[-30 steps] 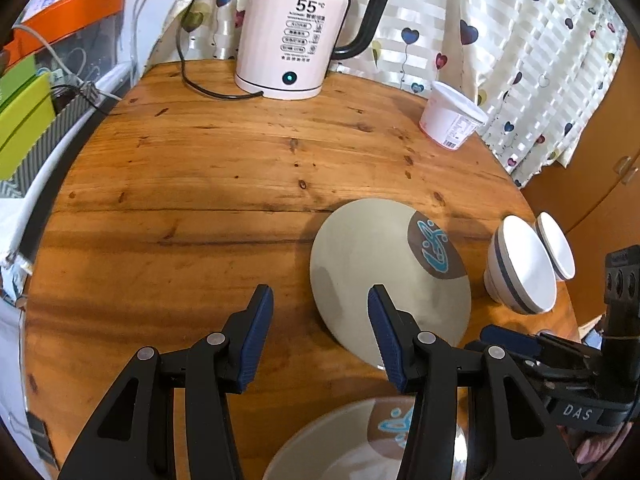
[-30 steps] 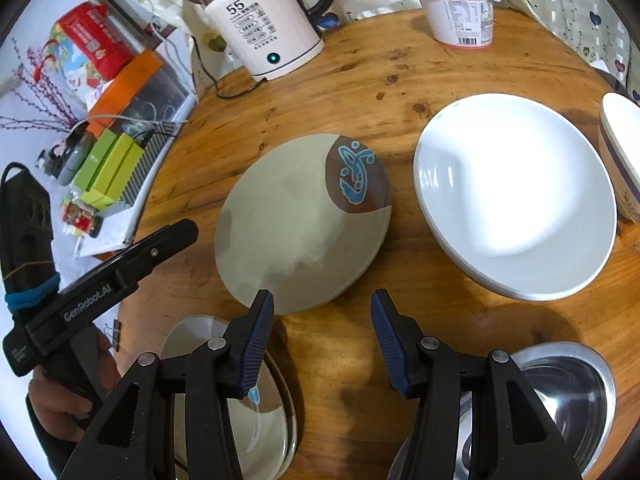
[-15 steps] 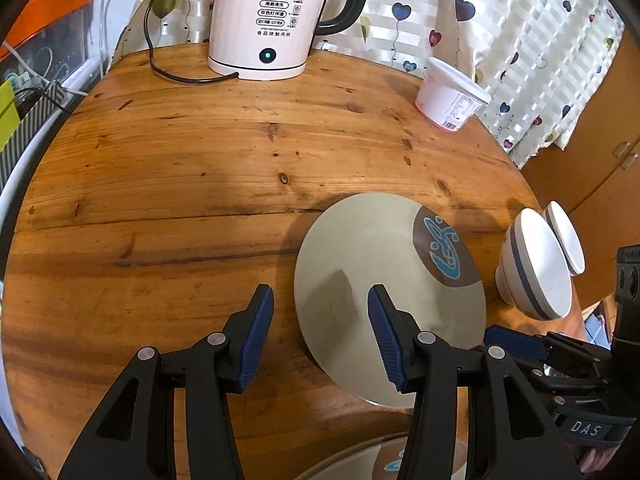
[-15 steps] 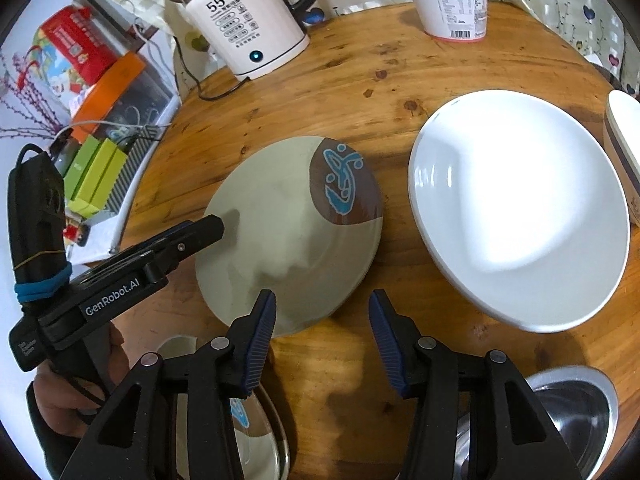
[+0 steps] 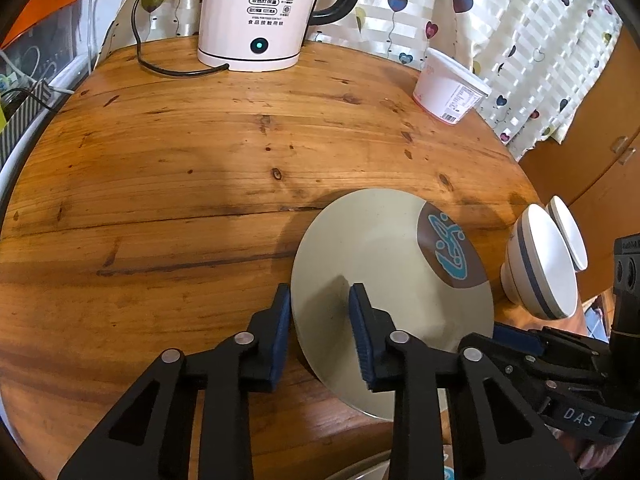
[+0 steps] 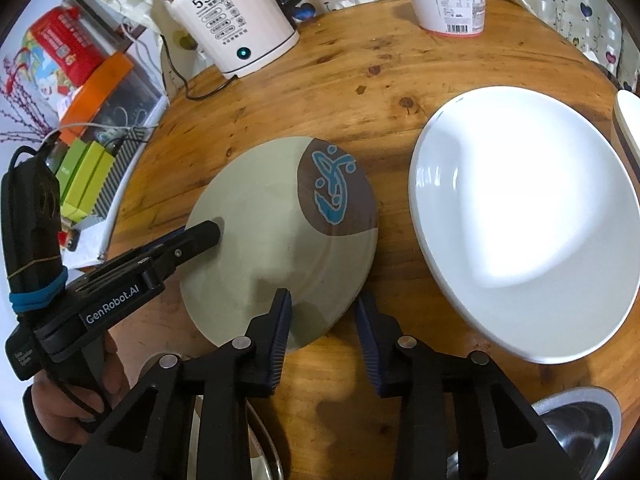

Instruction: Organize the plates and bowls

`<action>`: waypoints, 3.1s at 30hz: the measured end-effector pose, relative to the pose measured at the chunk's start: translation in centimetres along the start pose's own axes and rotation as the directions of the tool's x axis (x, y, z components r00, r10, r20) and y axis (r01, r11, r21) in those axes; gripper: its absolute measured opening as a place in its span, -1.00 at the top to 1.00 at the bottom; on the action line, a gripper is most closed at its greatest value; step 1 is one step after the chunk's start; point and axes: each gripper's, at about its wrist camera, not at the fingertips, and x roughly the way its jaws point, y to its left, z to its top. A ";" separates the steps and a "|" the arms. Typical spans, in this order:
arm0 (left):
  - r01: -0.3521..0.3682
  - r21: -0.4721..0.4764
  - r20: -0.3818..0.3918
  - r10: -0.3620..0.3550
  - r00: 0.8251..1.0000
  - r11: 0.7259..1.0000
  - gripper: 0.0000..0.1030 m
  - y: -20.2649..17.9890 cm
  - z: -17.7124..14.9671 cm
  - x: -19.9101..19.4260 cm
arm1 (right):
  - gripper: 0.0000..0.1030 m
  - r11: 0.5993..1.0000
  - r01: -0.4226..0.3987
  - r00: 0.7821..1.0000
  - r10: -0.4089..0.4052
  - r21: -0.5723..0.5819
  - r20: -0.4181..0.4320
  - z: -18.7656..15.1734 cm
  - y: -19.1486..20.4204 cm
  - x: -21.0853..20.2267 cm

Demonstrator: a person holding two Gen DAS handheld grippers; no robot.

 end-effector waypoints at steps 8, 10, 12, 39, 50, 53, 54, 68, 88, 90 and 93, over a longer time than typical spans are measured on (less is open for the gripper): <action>-0.003 -0.006 0.002 0.003 1.000 1.000 0.44 0.1 -0.2 -0.2 | 0.42 1.000 0.001 1.000 -0.001 -0.002 0.013 0.0 0.0 -0.1; -0.004 -0.009 0.005 0.004 1.000 1.000 0.44 0.1 -0.2 -0.4 | 0.42 1.000 0.000 1.000 0.000 -0.006 0.016 0.0 0.1 -0.2; -0.008 -0.008 0.008 0.008 1.000 1.000 0.44 0.1 -0.2 -0.7 | 0.42 1.000 -0.002 1.000 0.002 -0.010 0.019 0.1 0.2 -0.3; -0.037 -0.051 0.074 0.041 0.996 0.998 0.44 -1.0 -3.8 -6.4 | 0.42 0.996 -0.043 0.998 0.047 -0.078 0.048 -1.3 1.7 -3.6; -0.061 -0.089 0.104 0.070 0.992 0.994 0.44 -1.4 -7.2 -8.8 | 0.42 0.990 -0.060 0.997 0.065 -0.125 0.035 -3.6 2.6 -4.6; -0.066 -0.105 0.108 0.077 0.991 0.992 0.44 -1.4 -8.3 -9.4 | 0.42 0.988 -0.064 0.997 0.069 -0.141 0.032 -4.2 2.8 -4.9; -0.069 -0.110 0.112 0.082 0.990 0.991 0.44 -1.4 -8.8 -9.6 | 0.42 0.987 -0.065 0.997 0.070 -0.147 0.029 -4.5 2.9 -5.0; -0.096 -0.188 0.128 0.121 0.984 0.977 0.44 -1.2 -14.2 -11.8 | 0.42 0.969 -0.080 0.997 0.080 -0.235 -0.011 -8.4 4.4 -5.2; -0.125 -0.227 0.121 0.156 0.980 0.966 0.43 -1.7 -17.8 -12.2 | 0.42 0.944 -0.050 0.999 0.045 -0.327 -0.026 -10.9 5.4 -4.8; -0.128 -0.228 0.121 0.158 0.980 0.965 0.43 -1.7 -17.8 -12.1 | 0.42 0.940 -0.041 0.999 0.036 -0.339 -0.022 -10.9 5.5 -4.8; -0.135 -0.227 0.121 0.166 0.979 0.964 0.43 -1.9 -17.9 -12.1 | 0.40 0.935 -0.030 1.000 0.026 -0.355 -0.017 -11.0 5.7 -4.8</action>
